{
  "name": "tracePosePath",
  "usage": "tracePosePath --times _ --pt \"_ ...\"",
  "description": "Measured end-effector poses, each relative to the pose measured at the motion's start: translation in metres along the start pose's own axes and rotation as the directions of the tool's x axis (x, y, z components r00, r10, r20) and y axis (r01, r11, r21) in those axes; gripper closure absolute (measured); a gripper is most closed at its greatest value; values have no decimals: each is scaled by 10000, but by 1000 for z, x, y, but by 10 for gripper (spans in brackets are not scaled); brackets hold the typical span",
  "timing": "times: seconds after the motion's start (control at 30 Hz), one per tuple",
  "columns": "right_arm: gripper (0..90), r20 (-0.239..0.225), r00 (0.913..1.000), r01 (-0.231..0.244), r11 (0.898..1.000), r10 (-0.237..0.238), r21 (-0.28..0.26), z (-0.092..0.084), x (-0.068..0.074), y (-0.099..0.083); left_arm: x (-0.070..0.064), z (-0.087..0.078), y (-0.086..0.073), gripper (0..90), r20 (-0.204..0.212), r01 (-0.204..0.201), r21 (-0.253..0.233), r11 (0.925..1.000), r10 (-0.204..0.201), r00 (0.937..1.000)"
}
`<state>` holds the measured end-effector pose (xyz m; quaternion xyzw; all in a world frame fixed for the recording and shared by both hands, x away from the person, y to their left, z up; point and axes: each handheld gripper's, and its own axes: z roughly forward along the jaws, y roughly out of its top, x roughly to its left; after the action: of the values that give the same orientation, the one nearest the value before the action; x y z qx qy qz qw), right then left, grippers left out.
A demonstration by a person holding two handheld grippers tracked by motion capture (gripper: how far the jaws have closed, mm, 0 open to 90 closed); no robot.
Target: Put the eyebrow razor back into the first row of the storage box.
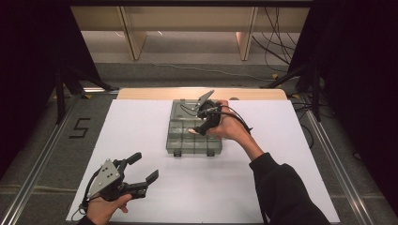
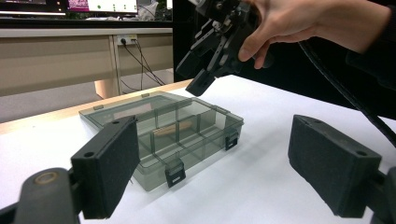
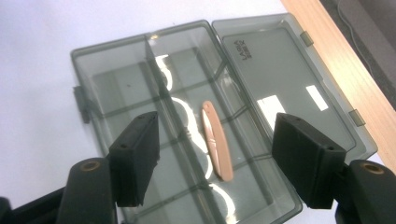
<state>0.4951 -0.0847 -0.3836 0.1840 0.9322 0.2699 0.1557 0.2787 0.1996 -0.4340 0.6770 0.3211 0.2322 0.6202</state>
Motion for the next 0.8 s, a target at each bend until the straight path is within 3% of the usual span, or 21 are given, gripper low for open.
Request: tracePosePath --times 0.23,0.47,0.5,0.57,0.6,0.63,0.8 --pt "328 90 10000 -14 9999 15 -113 -7 9 -4 0 1 0 164 65 62 -108 9999 -61 10000" --pt "328 38 9995 -326 9988 327 -357 -13 15 -11 0 0 0 164 -8 40 3 10000 -40 10000" --pt "328 182 9997 -183 9988 192 -457 -14 15 -13 0 0 0 164 -9 42 -1 10000 -42 10000" --pt "327 83 9991 -414 9980 418 -486 -17 18 -15 0 0 0 164 -10 49 3 10000 -49 10000" --pt "324 178 9995 -264 9978 275 -605 -18 18 -16 0 0 0 164 -8 38 9 10000 -38 10000" --pt "323 108 9984 -551 9963 560 -657 -20 21 -18 0 0 0 164 -9 34 14 10000 -34 10000" --pt "323 5 9976 -691 9929 695 -968 -24 25 -24 0 0 0 164 -8 30 21 10000 -30 10000"
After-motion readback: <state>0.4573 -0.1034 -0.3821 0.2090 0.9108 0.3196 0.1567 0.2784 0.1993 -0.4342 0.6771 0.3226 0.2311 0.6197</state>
